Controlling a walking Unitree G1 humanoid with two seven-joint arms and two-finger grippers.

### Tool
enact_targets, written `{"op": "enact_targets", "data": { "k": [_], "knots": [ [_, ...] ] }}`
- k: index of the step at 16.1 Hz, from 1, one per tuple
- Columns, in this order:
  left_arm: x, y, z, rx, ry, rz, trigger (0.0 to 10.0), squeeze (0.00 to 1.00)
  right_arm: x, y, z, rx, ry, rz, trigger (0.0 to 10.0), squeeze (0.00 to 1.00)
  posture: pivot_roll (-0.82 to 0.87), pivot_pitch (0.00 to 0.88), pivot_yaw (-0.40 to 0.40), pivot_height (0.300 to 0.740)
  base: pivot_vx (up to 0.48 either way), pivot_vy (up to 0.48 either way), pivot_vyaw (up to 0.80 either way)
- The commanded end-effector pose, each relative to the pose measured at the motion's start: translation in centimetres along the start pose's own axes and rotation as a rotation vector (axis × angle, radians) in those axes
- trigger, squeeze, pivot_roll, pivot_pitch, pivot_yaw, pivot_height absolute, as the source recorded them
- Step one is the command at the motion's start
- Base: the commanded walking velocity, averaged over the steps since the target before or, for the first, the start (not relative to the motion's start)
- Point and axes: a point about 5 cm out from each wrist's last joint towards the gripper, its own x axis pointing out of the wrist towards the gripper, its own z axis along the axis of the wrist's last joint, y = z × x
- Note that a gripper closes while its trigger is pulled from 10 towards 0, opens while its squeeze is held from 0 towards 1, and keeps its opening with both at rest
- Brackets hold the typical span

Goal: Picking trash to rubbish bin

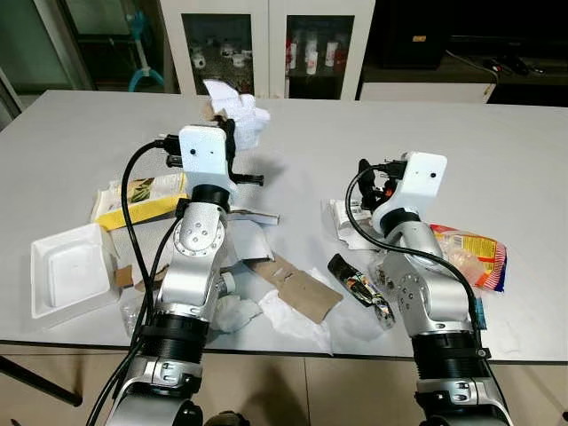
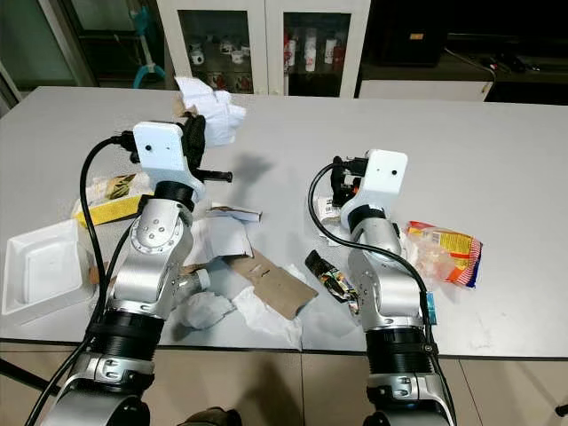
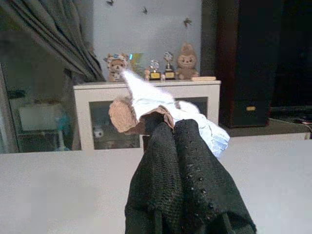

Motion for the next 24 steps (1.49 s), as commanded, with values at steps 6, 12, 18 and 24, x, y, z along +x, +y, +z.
{"op": "enact_targets", "data": {
  "k": [6, 12, 18, 24],
  "knots": [
    [-0.53, -0.29, -0.86, -0.031, 0.043, -0.023, 10.0, 0.00, 0.04, 0.20, -0.07, -0.011, 0.007, 0.013, 10.0, 0.00, 0.02, 0.000, 0.009, 0.740, 0.000, 0.000, 0.00],
    [-0.42, -0.57, -0.67, -0.027, 0.040, -0.037, 10.0, 0.00, -0.07, 0.31, -0.25, -0.008, 0.015, 0.017, 10.0, 0.00, 0.02, 0.000, 0.013, 0.740, 0.000, 0.000, 0.00],
    [-0.42, -0.46, -0.63, -0.024, 0.050, -0.024, 10.0, 0.00, -0.23, 0.03, -0.35, 0.003, 0.021, 0.004, 10.0, 0.00, 0.02, 0.000, 0.009, 0.740, 0.000, 0.369, 0.00],
    [-0.33, -0.43, -0.65, -0.002, 0.050, -0.025, 10.0, 0.00, -0.11, 0.04, -0.26, 0.002, 0.020, 0.004, 10.0, 0.00, 0.02, 0.000, 0.006, 0.740, 0.000, 0.289, 0.00]
  ]
}}
